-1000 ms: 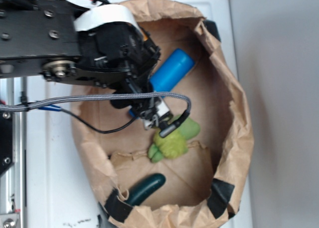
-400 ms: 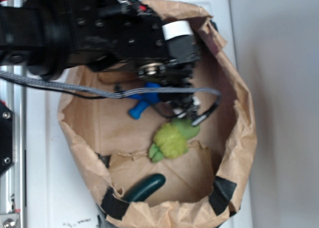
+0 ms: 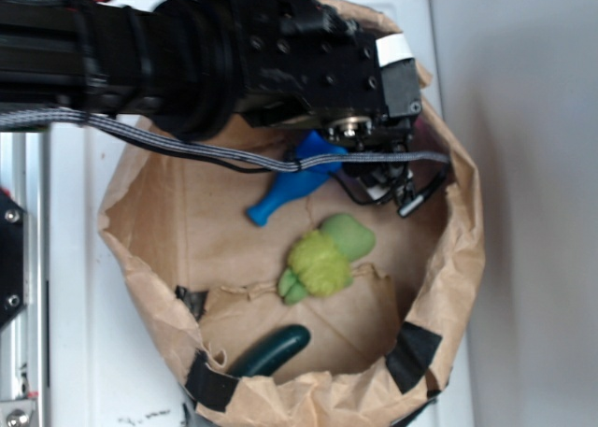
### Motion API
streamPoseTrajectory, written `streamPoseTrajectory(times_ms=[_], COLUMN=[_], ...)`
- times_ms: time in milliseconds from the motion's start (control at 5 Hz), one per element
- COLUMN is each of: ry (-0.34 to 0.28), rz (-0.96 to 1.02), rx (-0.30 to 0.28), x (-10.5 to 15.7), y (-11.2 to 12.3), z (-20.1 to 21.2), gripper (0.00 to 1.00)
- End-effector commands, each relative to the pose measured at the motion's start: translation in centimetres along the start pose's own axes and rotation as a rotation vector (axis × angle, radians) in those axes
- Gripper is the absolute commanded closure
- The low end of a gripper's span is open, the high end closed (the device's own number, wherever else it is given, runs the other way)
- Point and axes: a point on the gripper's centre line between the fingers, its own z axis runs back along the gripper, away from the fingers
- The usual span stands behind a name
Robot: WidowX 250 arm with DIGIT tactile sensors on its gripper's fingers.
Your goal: Grab the blue bottle.
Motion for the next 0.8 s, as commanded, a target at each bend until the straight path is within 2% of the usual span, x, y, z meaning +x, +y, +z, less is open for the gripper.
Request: streamPoseTrajectory(times_ms=[0,200,400,600], ry=[-0.072,-0.054,-0.035,-0.038], rz=[0.002,0.013,0.007,-0.009], rx=[-0.022,-0.104,-0.201,-0.2], x=[1.1,1.0,0.6,-0.1], y=[-0.5,-0.7,-1.3,-1.8], z=[1.3,4.5,9.6,13.7], gripper=[1.0,1.0,1.0,1.0])
